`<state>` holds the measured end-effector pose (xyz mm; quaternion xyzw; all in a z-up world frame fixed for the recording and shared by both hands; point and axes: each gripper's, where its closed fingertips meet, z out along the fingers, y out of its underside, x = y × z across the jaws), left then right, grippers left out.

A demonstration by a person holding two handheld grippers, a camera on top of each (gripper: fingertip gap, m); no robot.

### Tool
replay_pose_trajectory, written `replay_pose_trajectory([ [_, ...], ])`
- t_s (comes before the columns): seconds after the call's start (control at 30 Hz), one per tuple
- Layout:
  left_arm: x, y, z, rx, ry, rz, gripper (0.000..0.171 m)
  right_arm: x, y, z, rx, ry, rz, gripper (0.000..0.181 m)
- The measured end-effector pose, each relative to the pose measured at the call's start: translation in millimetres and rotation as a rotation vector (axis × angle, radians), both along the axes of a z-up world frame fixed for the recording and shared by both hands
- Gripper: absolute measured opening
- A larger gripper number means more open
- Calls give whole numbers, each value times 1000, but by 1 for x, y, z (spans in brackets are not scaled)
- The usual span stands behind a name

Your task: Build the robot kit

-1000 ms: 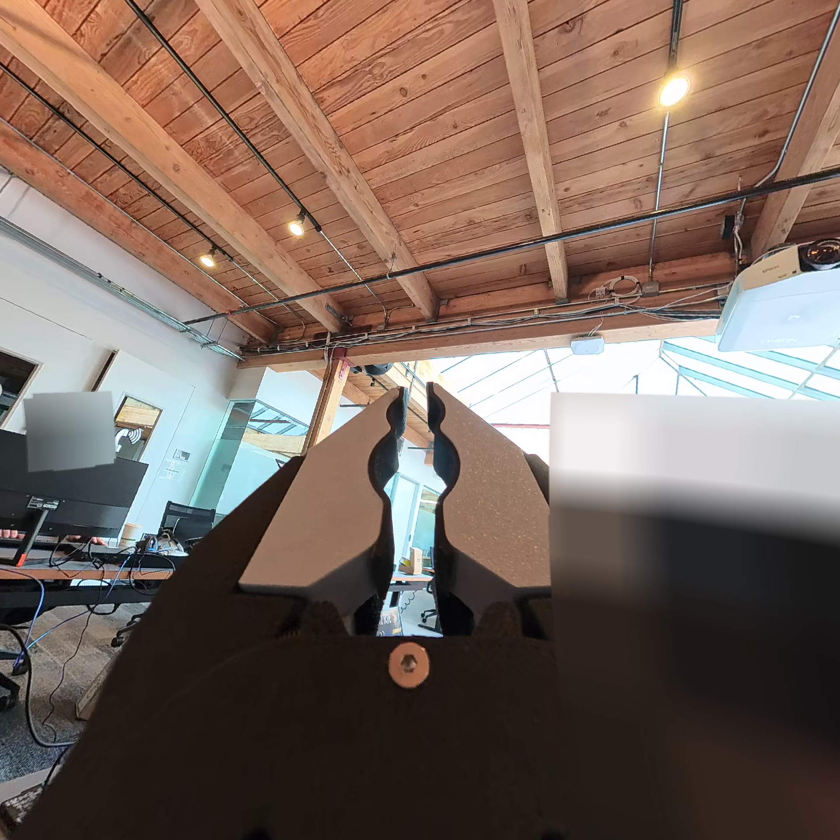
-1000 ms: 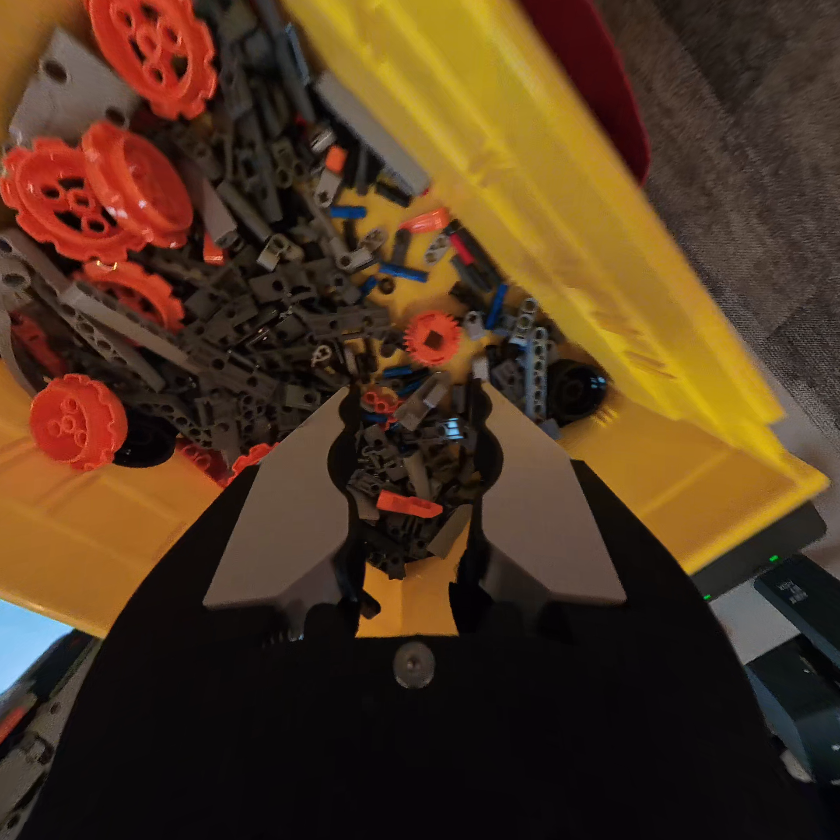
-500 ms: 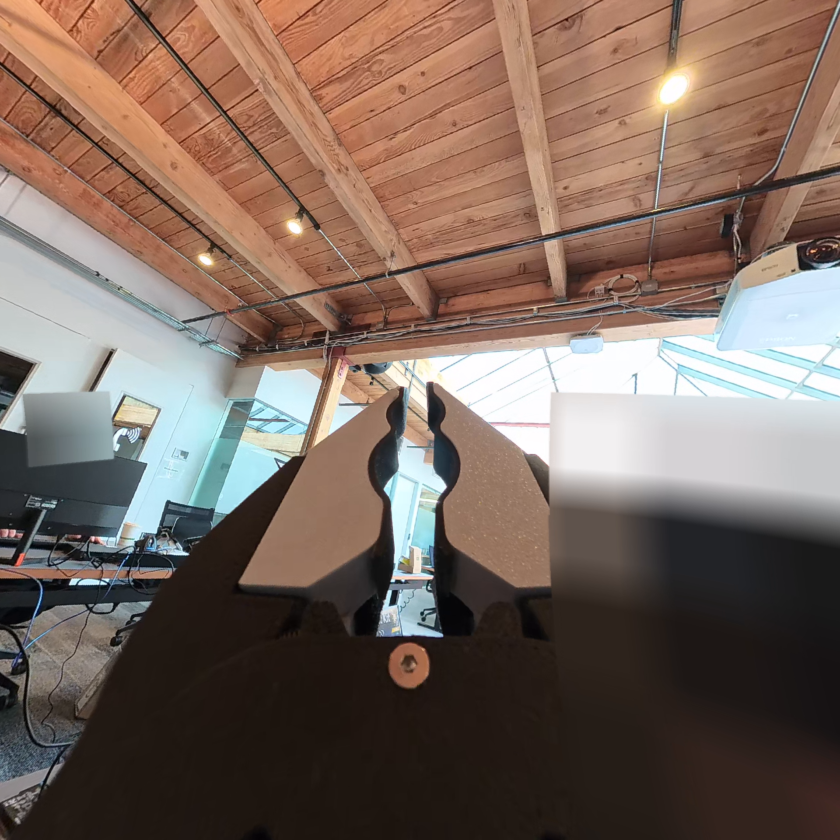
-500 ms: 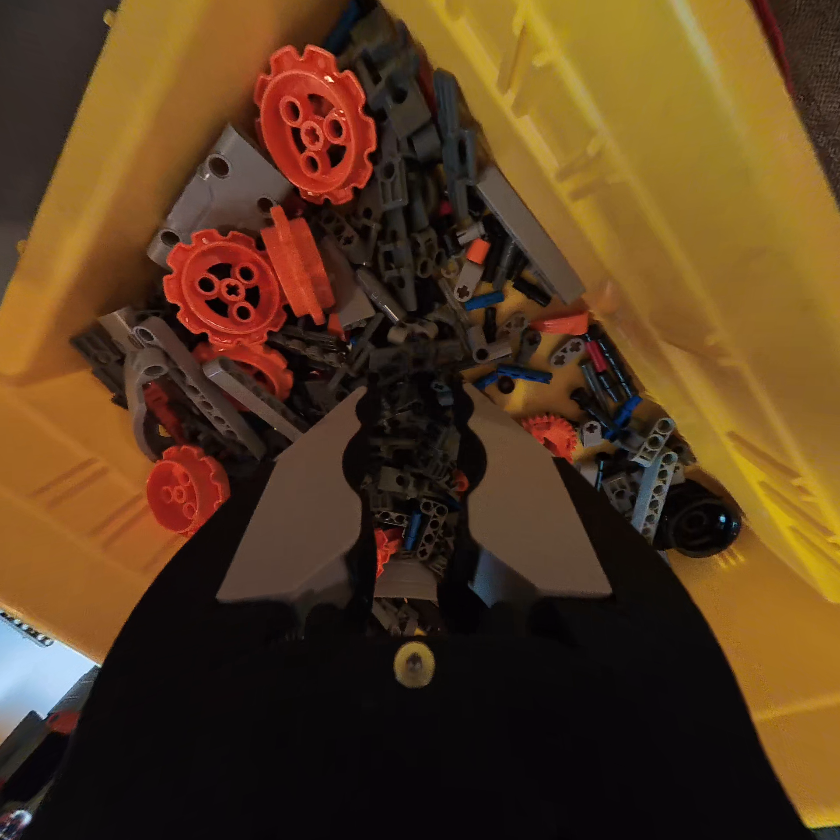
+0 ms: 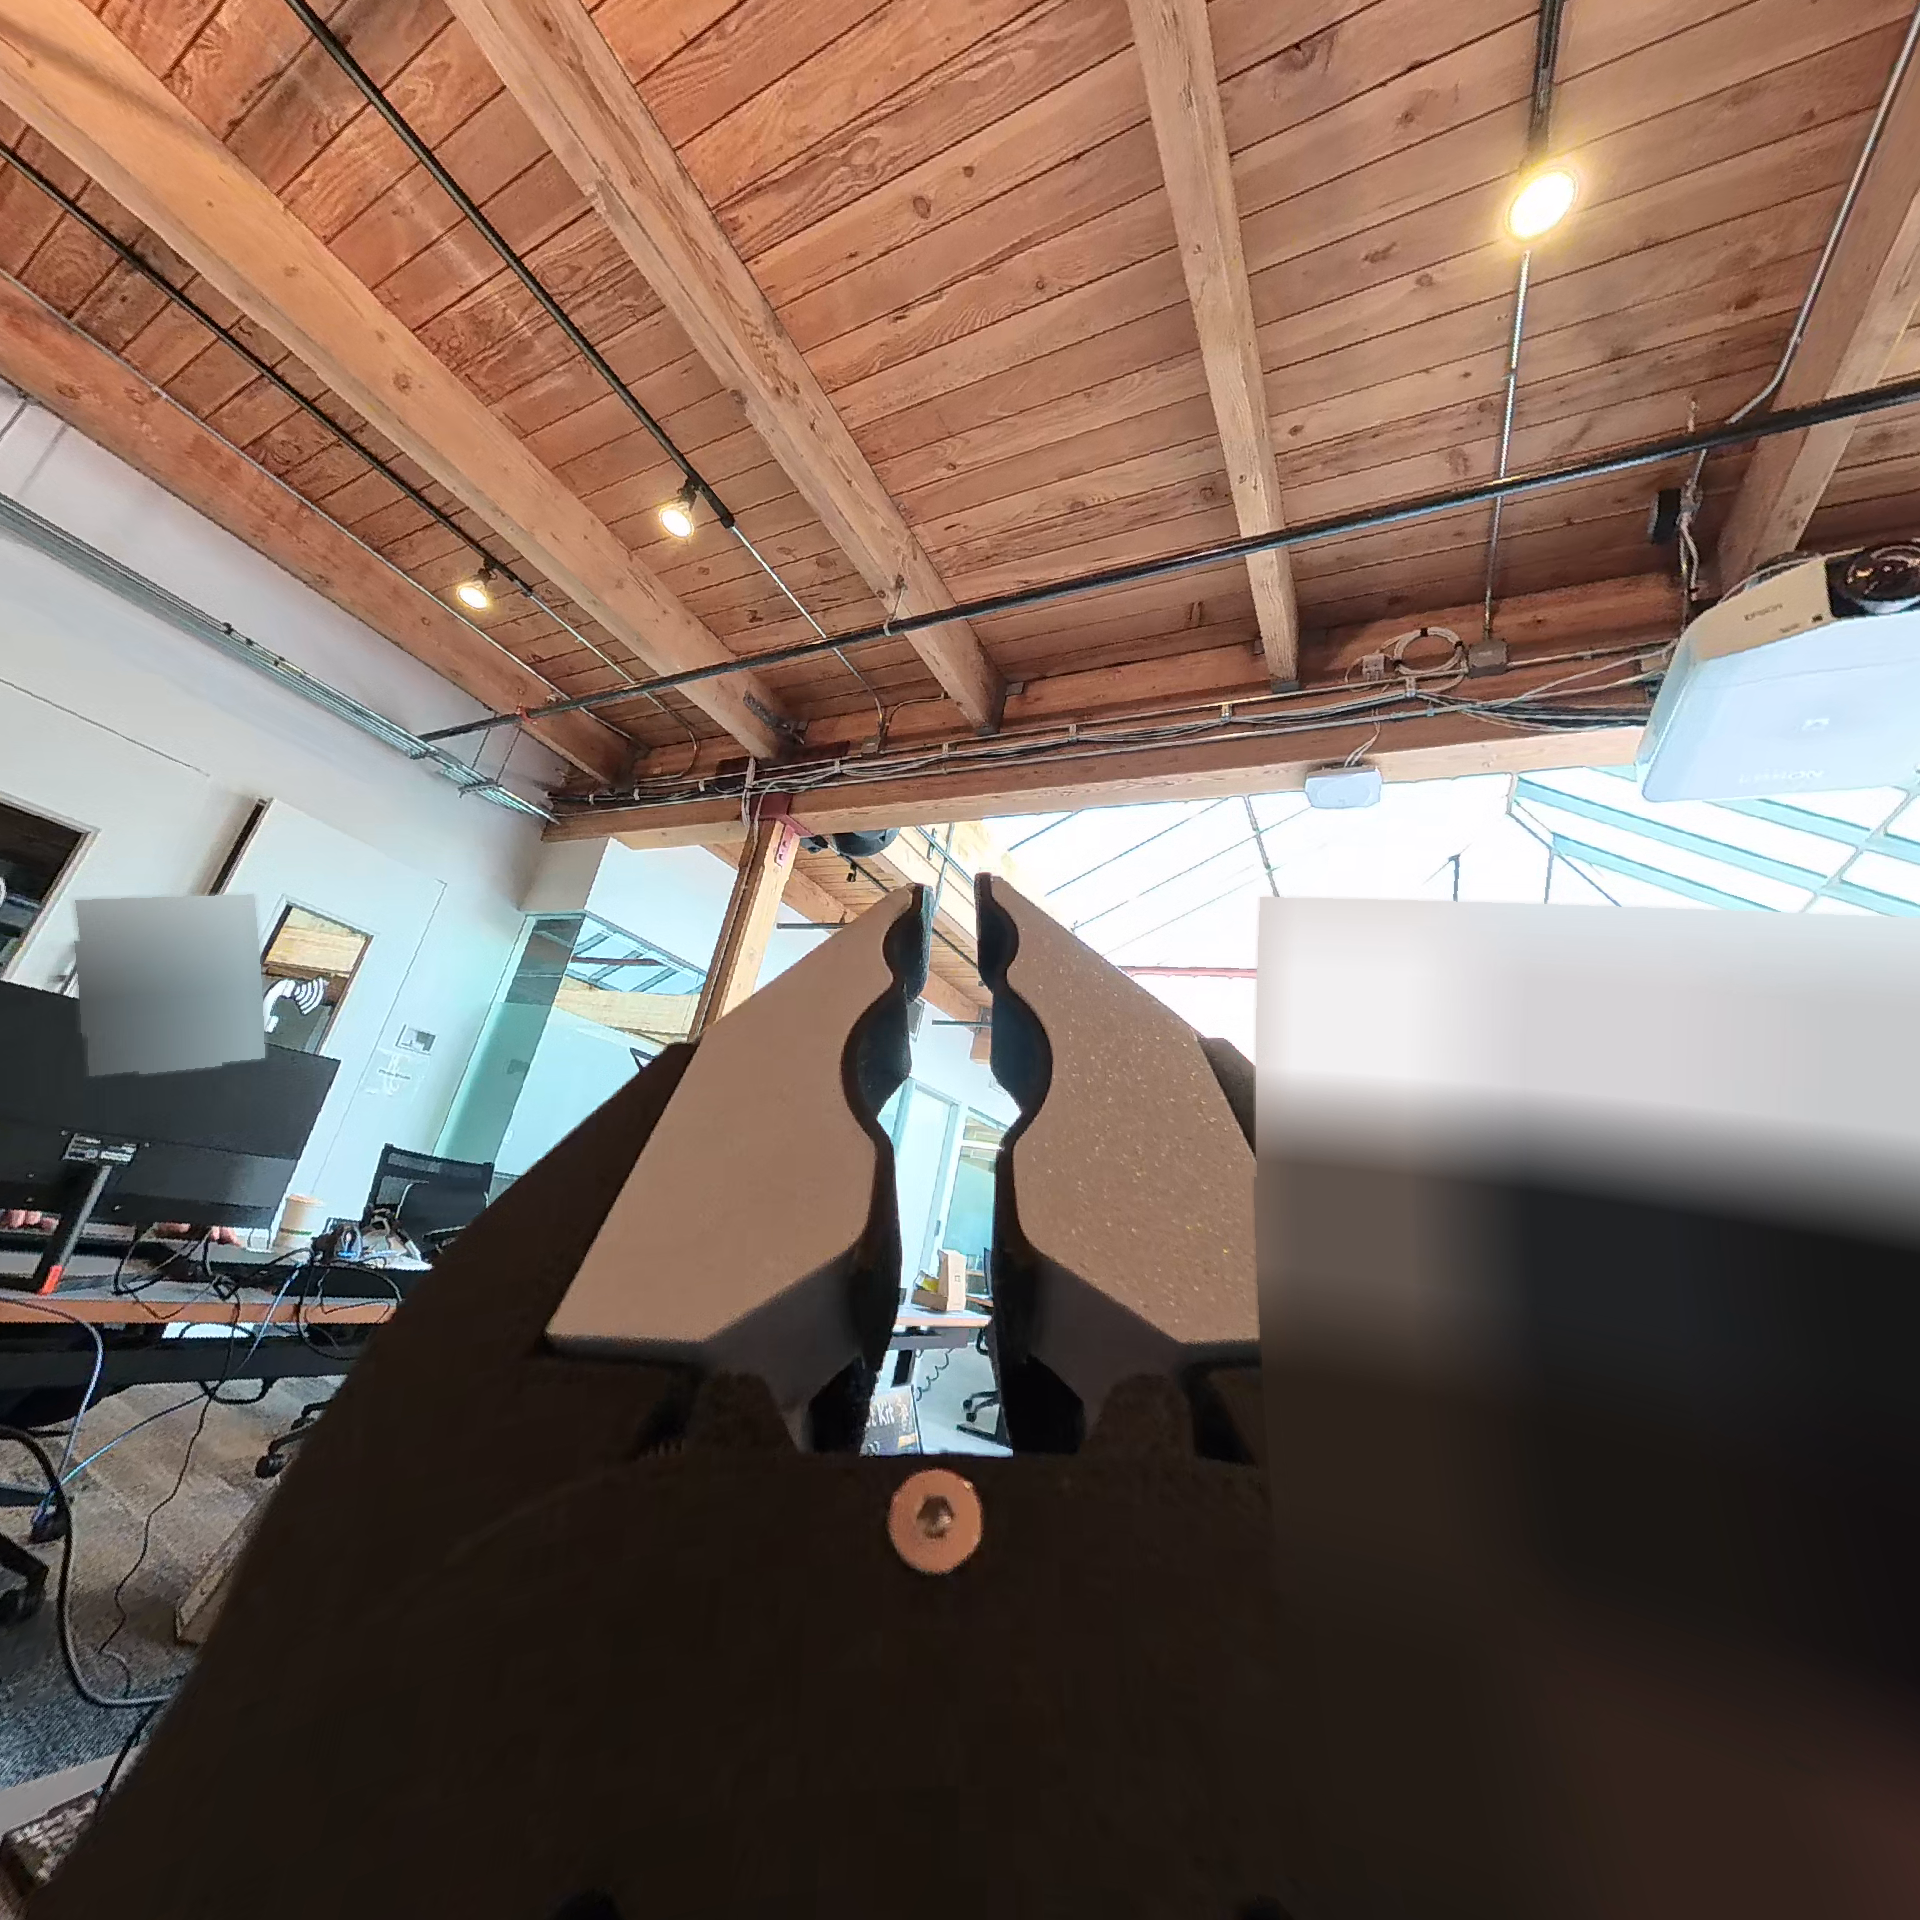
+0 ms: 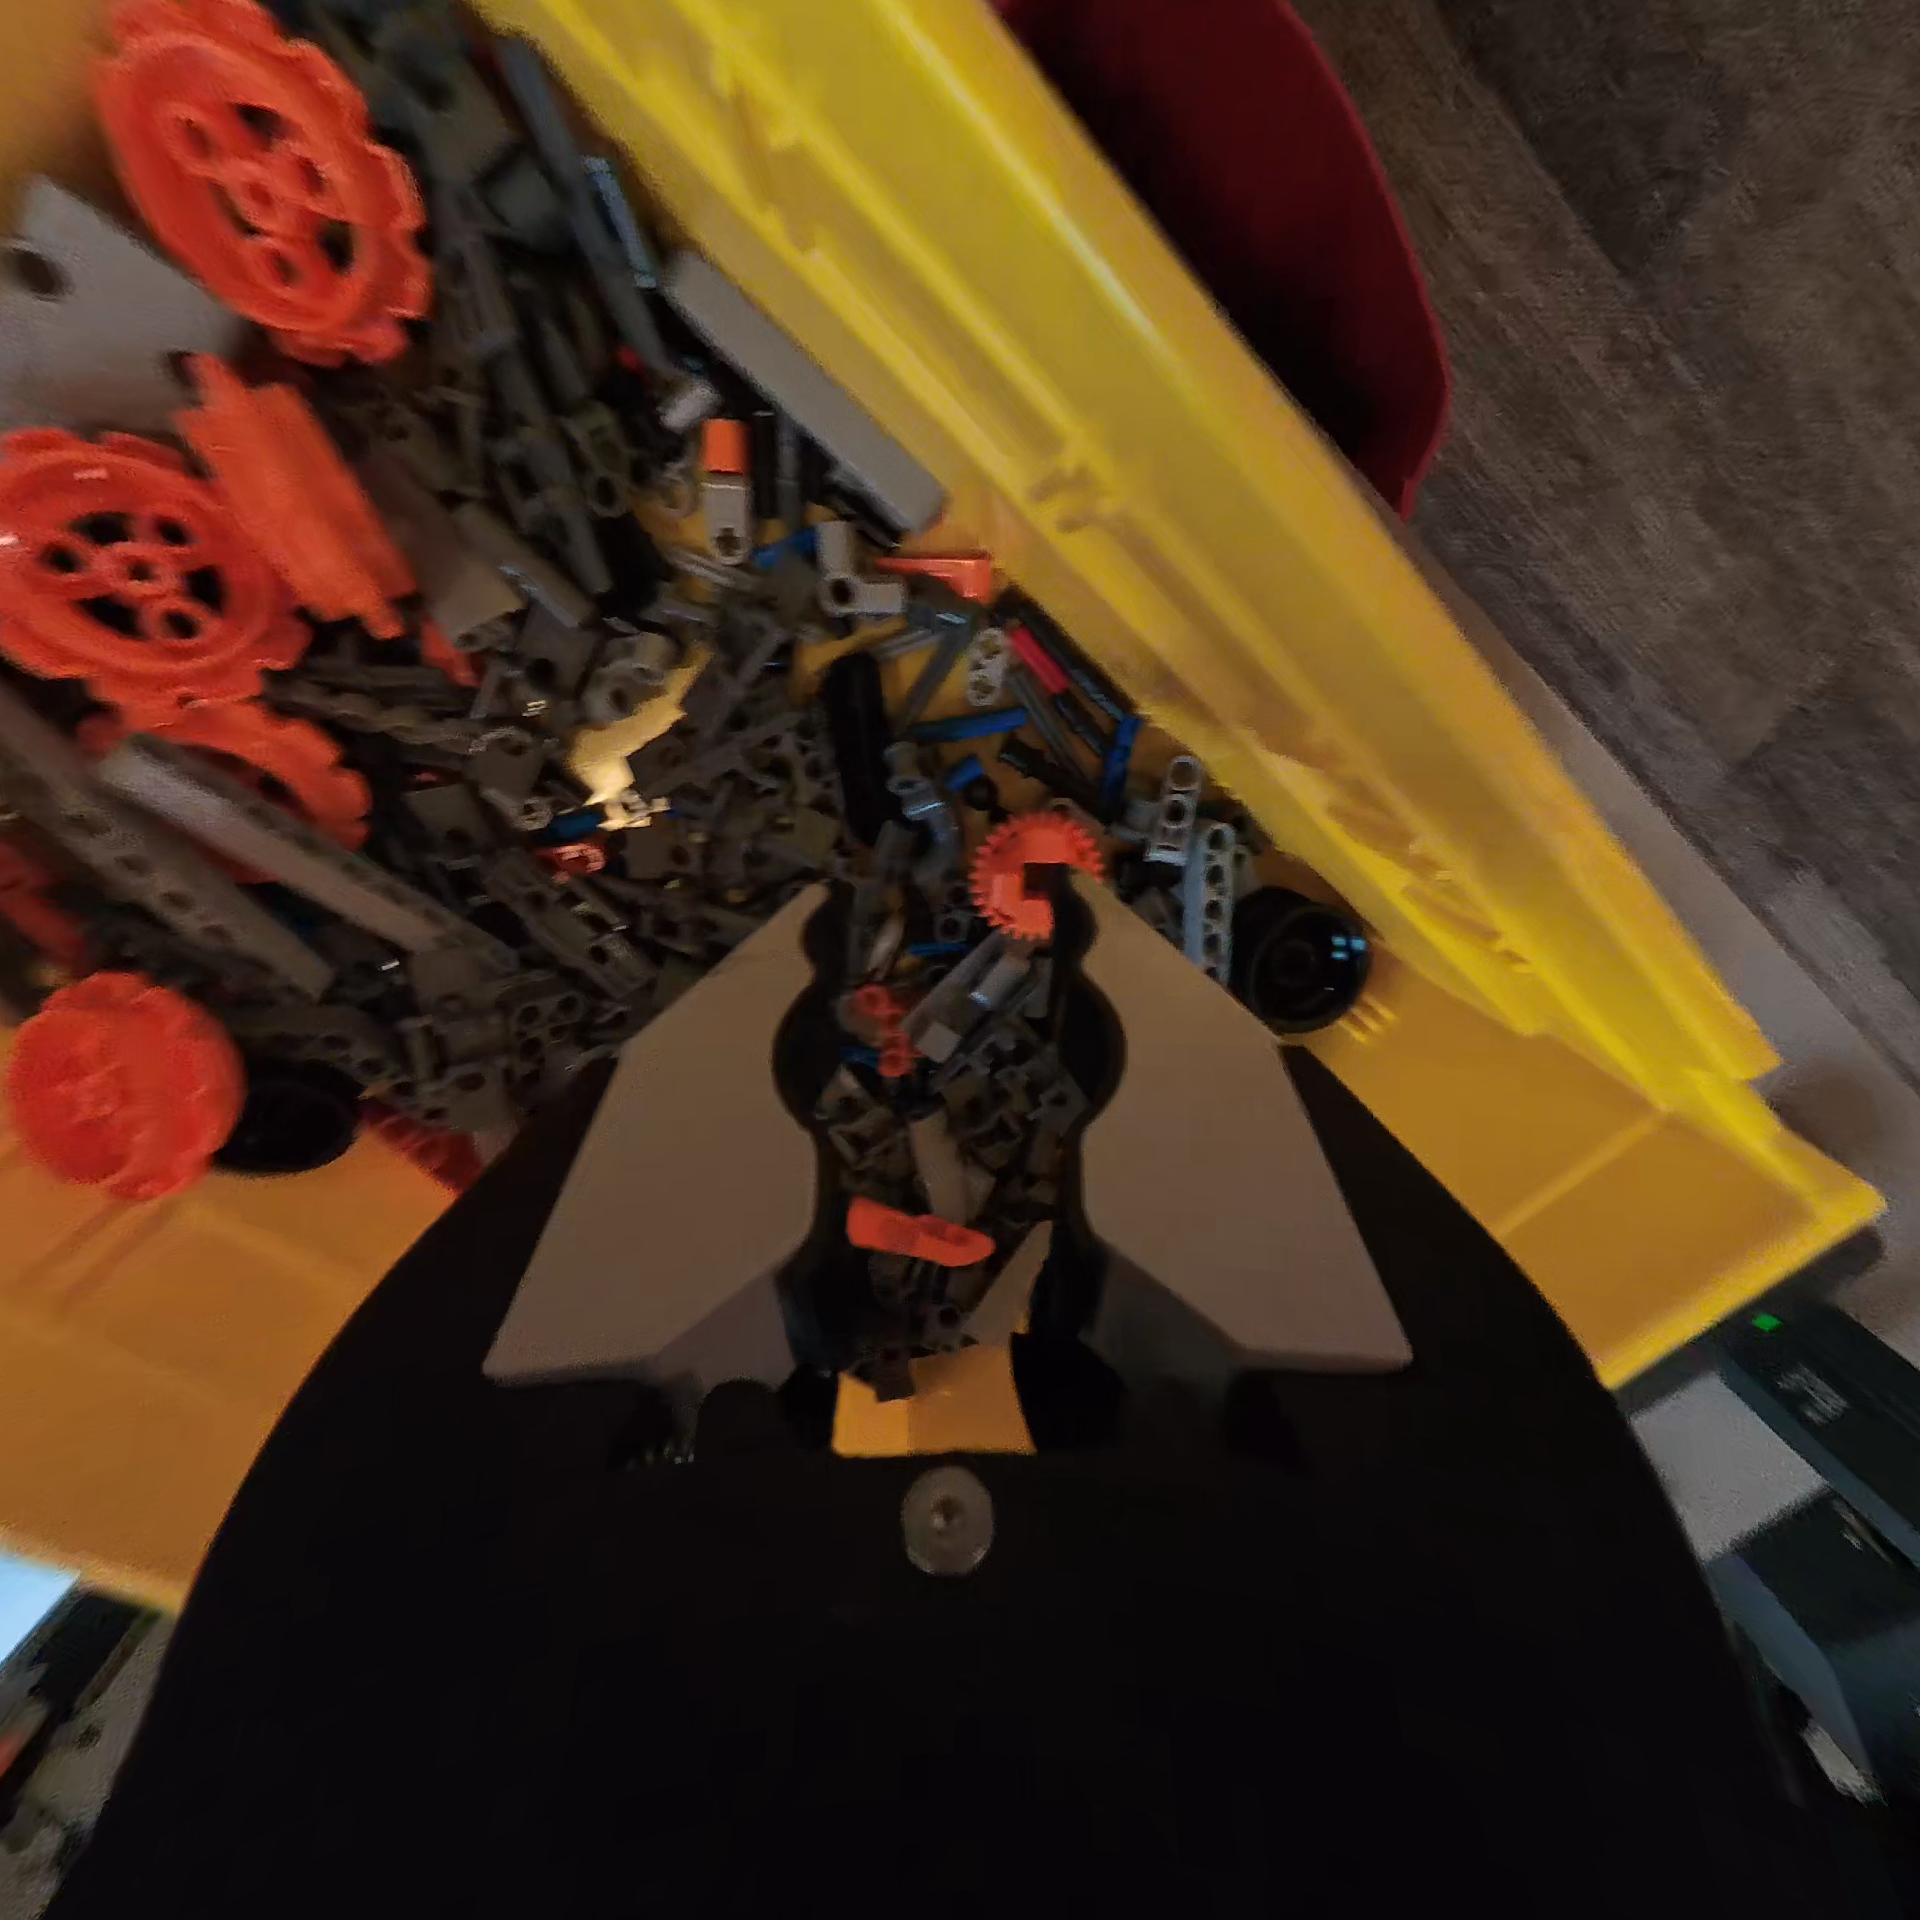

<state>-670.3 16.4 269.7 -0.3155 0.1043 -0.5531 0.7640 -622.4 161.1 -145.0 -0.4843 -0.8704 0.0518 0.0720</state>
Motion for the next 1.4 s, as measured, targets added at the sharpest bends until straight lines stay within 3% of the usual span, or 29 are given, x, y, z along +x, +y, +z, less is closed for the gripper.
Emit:
replay_pose_trajectory([
  [0.13,1,0,0,1,2,0,6,15,-26,-2,-147,-35,6,70],
  [0.33,3,1,0,-2,6,-4,6,15,-35,-28,-41,-45,63,74],
  [0.47,2,0,0,0,2,-5,6,9,-31,-29,-41,-32,65,30],
  [0.57,1,-1,0,3,0,-3,6,6,-18,-28,0,-26,49,9],
  [0.83,-1,-2,1,6,-6,-6,6,-1,44,-13,165,22,-70,9],
  [0.9,-2,-2,1,6,-7,-6,6,1,49,-10,145,19,-113,13],
  [0.97,-2,-2,1,6,-9,-8,6,4,51,-4,133,39,-108,31],
  [1.03,-3,-3,1,7,-11,-7,6,10,44,3,90,47,-96,37],
  [1.13,-4,-4,1,10,-14,-5,6,28,27,10,-20,19,-97,64],
  [1.23,-4,-4,1,11,-13,-2,6,58,0,8,-155,-117,-106,89],
  [1.4,-3,-4,1,10,-12,-4,6,83,-16,-13,-102,-254,-36,87],
])
